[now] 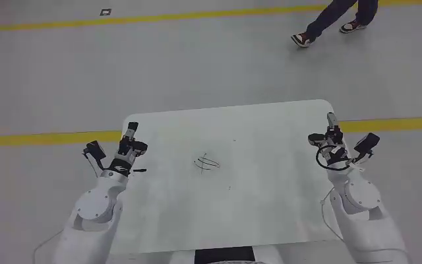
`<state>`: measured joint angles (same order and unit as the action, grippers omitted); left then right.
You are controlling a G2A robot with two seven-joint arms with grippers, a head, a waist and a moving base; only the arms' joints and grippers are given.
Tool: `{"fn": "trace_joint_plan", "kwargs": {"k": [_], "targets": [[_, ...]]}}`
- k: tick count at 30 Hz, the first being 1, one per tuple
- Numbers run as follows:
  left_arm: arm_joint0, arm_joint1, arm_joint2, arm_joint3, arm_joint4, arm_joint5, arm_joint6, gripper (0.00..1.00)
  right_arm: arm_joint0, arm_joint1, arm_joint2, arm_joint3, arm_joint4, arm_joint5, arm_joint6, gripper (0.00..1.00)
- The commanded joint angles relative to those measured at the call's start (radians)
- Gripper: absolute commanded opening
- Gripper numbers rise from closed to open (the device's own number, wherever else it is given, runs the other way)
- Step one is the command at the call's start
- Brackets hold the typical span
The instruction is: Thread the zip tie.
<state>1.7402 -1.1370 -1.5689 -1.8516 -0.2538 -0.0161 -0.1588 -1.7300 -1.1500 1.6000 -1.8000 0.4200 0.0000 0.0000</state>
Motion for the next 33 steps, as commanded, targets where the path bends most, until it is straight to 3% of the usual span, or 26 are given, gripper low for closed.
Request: {"fn": "trace_joint_plan", "kwargs": {"k": [1, 3, 6, 7, 15, 19, 23, 27, 28, 33], "targets": [[-0.048, 0.005, 0.026, -0.011, 0.102, -0.003, -0.101, 1.0, 0.0, 0.0, 0.0, 0.0, 0.0, 0.0, 0.0, 1.0], [-0.087, 0.008, 0.054, -0.009, 0.149, 0.013, -0.177, 1.0, 0.0, 0.0, 0.0, 0.0, 0.0, 0.0, 0.0, 1.0], [-0.125, 0.013, 0.093, -0.001, 0.187, 0.07, -0.281, 1.0, 0.0, 0.0, 0.0, 0.0, 0.0, 0.0, 0.0, 1.0], [-0.133, 0.014, 0.099, 0.004, 0.207, 0.088, -0.289, 1.0, 0.0, 0.0, 0.0, 0.0, 0.0, 0.0, 0.0, 1.0], [-0.133, 0.014, 0.099, 0.004, 0.207, 0.088, -0.289, 1.0, 0.0, 0.0, 0.0, 0.0, 0.0, 0.0, 0.0, 1.0], [-0.148, 0.018, 0.109, 0.01, 0.254, 0.087, -0.333, 1.0, 0.0, 0.0, 0.0, 0.0, 0.0, 0.0, 0.0, 1.0], [-0.222, 0.028, 0.143, 0.017, 0.336, 0.118, -0.474, 1.0, 0.0, 0.0, 0.0, 0.0, 0.0, 0.0, 0.0, 1.0], [-0.314, 0.038, 0.209, 0.049, 0.447, 0.215, -0.671, 1.0, 0.0, 0.0, 0.0, 0.0, 0.0, 0.0, 0.0, 1.0], [-0.331, 0.042, 0.221, 0.042, 0.488, 0.221, -0.704, 1.0, 0.0, 0.0, 0.0, 0.0, 0.0, 0.0, 0.0, 1.0], [-0.334, 0.043, 0.223, 0.041, 0.499, 0.221, -0.708, 1.0, 0.0, 0.0, 0.0, 0.0, 0.0, 0.0, 0.0, 1.0]]}}
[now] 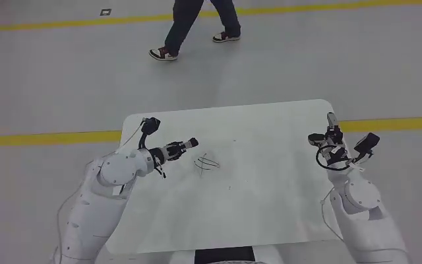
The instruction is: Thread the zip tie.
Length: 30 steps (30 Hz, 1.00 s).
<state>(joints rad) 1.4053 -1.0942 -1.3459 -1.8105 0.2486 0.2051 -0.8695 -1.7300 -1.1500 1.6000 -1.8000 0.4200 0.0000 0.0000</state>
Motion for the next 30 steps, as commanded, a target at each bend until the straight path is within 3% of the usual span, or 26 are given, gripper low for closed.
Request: {"fn": "trace_joint_plan", "kwargs": {"k": [1, 7, 8, 10, 14, 16, 18, 28, 30], "targets": [[0.0, 0.0, 0.0, 0.0, -0.003, 0.0, 0.002, 1.0, 0.0, 0.0, 0.0, 0.0, 0.0, 0.0, 0.0, 1.0], [0.0, 0.0, 0.0, 0.0, -0.003, 0.0, 0.002, 1.0, 0.0, 0.0, 0.0, 0.0, 0.0, 0.0, 0.0, 1.0], [-0.01, 0.0, 0.017, -0.016, 0.011, -0.019, -0.015, 1.0, 0.0, 0.0, 0.0, 0.0, 0.0, 0.0, 0.0, 1.0], [-0.05, 0.003, 0.059, -0.005, 0.065, -0.017, -0.093, 1.0, 0.0, 0.0, 0.0, 0.0, 0.0, 0.0, 0.0, 1.0], [-0.161, -0.002, 0.159, 0.042, 0.13, 0.0, -0.202, 1.0, 0.0, 0.0, 0.0, 0.0, 0.0, 0.0, 0.0, 1.0], [-0.218, -0.004, 0.241, 0.082, 0.207, 0.025, -0.304, 1.0, 0.0, 0.0, 0.0, 0.0, 0.0, 0.0, 0.0, 1.0], [-0.255, -0.01, 0.278, 0.098, 0.243, 0.063, -0.299, 1.0, 0.0, 0.0, 0.0, 0.0, 0.0, 0.0, 0.0, 1.0], [-0.257, -0.01, 0.281, 0.096, 0.243, 0.064, -0.295, 1.0, 0.0, 0.0, 0.0, 0.0, 0.0, 0.0, 0.0, 1.0], [-0.265, -0.009, 0.314, 0.103, 0.317, 0.034, -0.298, 1.0, 0.0, 0.0, 0.0, 0.0, 0.0, 0.0, 0.0, 1.0]]}}
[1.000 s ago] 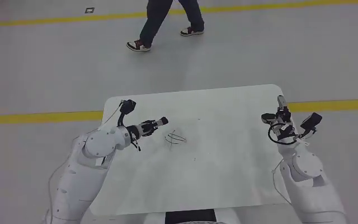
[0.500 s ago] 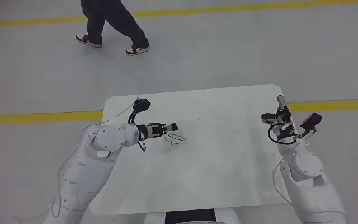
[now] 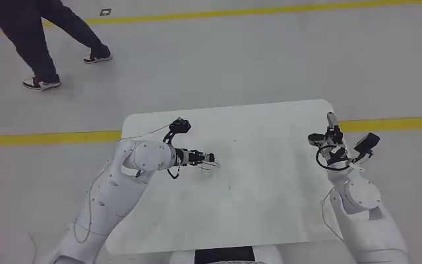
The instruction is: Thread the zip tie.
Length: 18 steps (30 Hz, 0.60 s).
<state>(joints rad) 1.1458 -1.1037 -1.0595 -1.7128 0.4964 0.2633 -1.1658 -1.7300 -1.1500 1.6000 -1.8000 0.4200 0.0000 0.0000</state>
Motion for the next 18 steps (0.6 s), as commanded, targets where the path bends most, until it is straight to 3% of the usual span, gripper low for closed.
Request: {"fn": "trace_joint_plan", "kwargs": {"k": [1, 6, 8, 16, 18], "targets": [[-0.017, 0.0, 0.046, 0.012, 0.088, -0.023, -0.016, 1.0, 0.0, 0.0, 0.0, 0.0, 0.0, 0.0, 0.0, 1.0], [-0.132, -0.015, 0.17, 0.064, 0.216, 0.0, -0.155, 1.0, 0.0, 0.0, 0.0, 0.0, 0.0, 0.0, 0.0, 1.0], [-0.159, -0.02, 0.19, 0.073, 0.245, 0.023, -0.154, 1.0, 0.0, 0.0, 0.0, 0.0, 0.0, 0.0, 0.0, 1.0], [-0.159, -0.02, 0.19, 0.073, 0.245, 0.023, -0.154, 1.0, 0.0, 0.0, 0.0, 0.0, 0.0, 0.0, 0.0, 1.0], [-0.166, -0.02, 0.214, 0.081, 0.3, -0.004, -0.133, 1.0, 0.0, 0.0, 0.0, 0.0, 0.0, 0.0, 0.0, 1.0]]}}
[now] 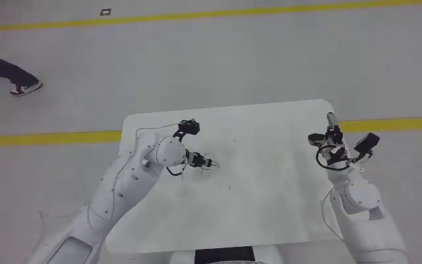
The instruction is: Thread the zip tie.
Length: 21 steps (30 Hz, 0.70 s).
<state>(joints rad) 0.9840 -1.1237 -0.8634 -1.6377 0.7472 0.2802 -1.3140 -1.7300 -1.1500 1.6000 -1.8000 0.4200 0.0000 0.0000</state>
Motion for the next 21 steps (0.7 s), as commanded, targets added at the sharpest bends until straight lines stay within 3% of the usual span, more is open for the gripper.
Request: {"fn": "trace_joint_plan", "kwargs": {"k": [1, 4, 10, 14, 21], "targets": [[-0.019, -0.004, 0.038, 0.015, 0.078, -0.002, 0.008, 1.0, 0.0, 0.0, 0.0, 0.0, 0.0, 0.0, 0.0, 1.0], [-0.059, -0.018, 0.077, 0.028, 0.102, 0.037, -0.012, 1.0, 0.0, 0.0, 0.0, 0.0, 0.0, 0.0, 0.0, 1.0], [-0.059, -0.018, 0.077, 0.028, 0.102, 0.037, -0.012, 1.0, 0.0, 0.0, 0.0, 0.0, 0.0, 0.0, 0.0, 1.0], [-0.047, -0.023, 0.083, 0.037, 0.067, 0.014, 0.049, 1.0, 0.0, 0.0, 0.0, 0.0, 0.0, 0.0, 0.0, 1.0], [-0.059, -0.027, 0.1, 0.053, 0.076, 0.016, 0.037, 1.0, 0.0, 0.0, 0.0, 0.0, 0.0, 0.0, 0.0, 1.0]]}}
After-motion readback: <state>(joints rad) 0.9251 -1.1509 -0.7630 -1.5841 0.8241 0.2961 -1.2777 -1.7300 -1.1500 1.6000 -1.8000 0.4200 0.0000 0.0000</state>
